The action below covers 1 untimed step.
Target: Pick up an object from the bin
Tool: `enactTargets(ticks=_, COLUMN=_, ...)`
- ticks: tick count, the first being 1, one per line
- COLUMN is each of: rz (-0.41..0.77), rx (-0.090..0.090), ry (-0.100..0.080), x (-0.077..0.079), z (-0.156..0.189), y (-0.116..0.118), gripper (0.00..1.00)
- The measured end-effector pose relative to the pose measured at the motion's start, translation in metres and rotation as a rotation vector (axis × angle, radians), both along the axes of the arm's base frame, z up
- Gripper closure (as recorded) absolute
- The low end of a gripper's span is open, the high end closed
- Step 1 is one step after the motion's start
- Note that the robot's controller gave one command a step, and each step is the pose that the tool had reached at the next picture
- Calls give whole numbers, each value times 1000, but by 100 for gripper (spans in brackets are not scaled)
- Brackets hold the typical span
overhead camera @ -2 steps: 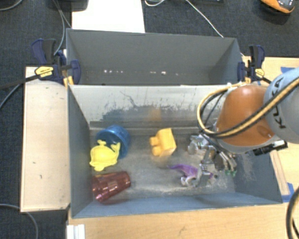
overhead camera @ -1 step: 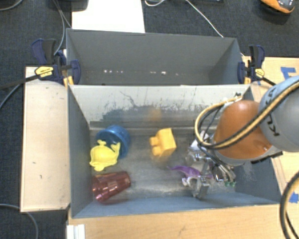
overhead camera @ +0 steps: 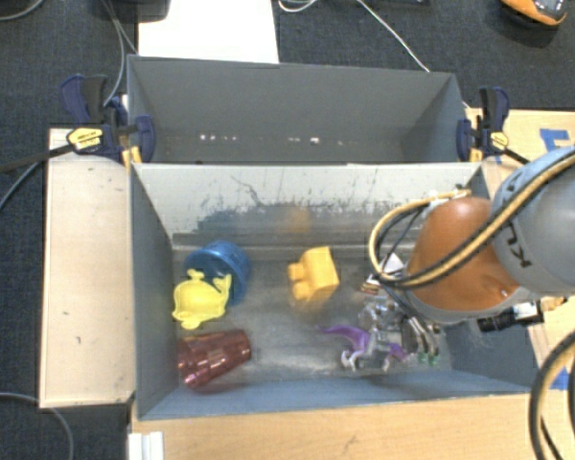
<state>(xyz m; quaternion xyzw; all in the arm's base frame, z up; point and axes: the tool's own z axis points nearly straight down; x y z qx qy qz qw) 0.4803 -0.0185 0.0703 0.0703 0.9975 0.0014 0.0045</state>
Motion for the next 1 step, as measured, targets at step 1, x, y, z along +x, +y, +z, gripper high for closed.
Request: enactTargets(ticks=1, rz=0, rx=0, ry=0, x=0, z=0, y=0, gripper=100)
